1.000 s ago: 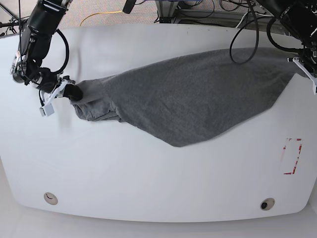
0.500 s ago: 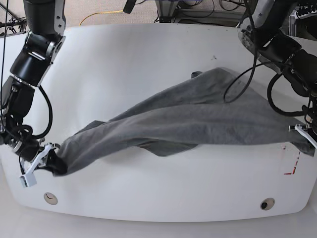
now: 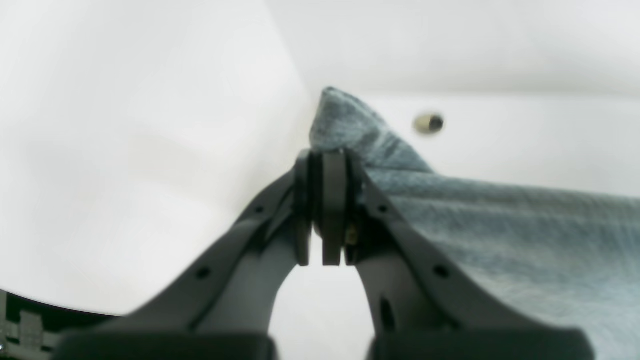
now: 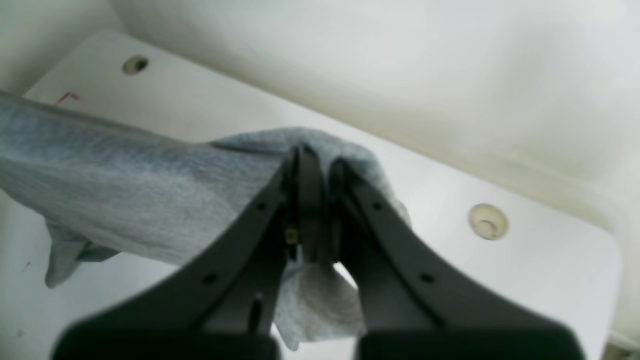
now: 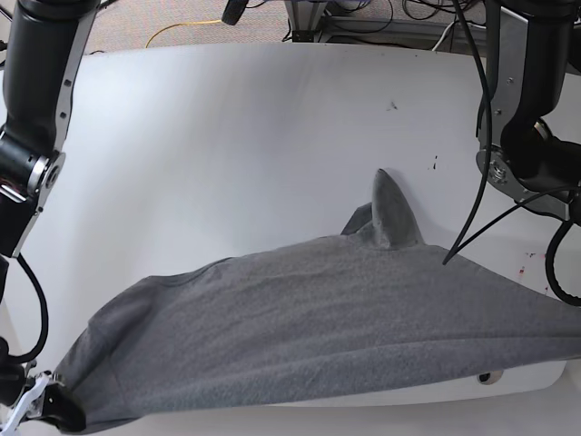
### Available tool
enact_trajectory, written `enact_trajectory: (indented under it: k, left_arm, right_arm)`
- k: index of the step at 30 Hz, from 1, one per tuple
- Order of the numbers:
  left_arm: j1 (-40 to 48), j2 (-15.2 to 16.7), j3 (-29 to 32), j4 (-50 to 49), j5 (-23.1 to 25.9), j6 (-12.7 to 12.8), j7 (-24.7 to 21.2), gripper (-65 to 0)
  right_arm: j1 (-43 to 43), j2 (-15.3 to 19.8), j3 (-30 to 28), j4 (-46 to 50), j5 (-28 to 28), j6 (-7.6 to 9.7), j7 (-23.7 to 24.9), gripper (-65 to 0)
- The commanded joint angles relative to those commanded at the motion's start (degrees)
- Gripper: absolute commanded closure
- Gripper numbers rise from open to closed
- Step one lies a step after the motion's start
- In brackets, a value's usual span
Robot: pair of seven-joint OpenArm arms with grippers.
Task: Fold the T-shirt properly
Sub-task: 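Swing the held shirt up and lay it back across the table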
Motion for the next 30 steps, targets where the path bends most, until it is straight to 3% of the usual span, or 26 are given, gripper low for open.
enact_trajectory:
  k: [6,13,20,24,30]
  left_arm:
    - [-3.5,-2.6,-0.1,-1.8,-0.3,0.0,0.0,0.0]
    - [-3.7,-2.3,0.0,-4.1,-0.4,0.0,0.0,0.0]
    - [5.9,-2.2,-0.5,-3.8,-0.5,0.0,0.0,0.0]
    - [15.8,-2.1,-1.6,0.8,-0.6,0.0,0.0,0.0]
    - [27.8,-1.0,-5.5,1.7,-0.6,0.0,0.0,0.0]
  right_arm:
    - [3.8,0.2,-0.2,-0.4,0.1,0.0,-0.3,0.0]
    - [1.6,0.0,0.0,-0.2,0.2,0.0,-1.5,0.0]
    - [-9.6,-0.1,3.5,0.0,0.6,0.0,-1.9,0.0]
    - [-19.3,0.1,7.0,0.0,5.2,0.0,-1.9,0.0]
    - [-30.9,-0.2,11.5,1.6,7.2,0.0,-1.8,0.0]
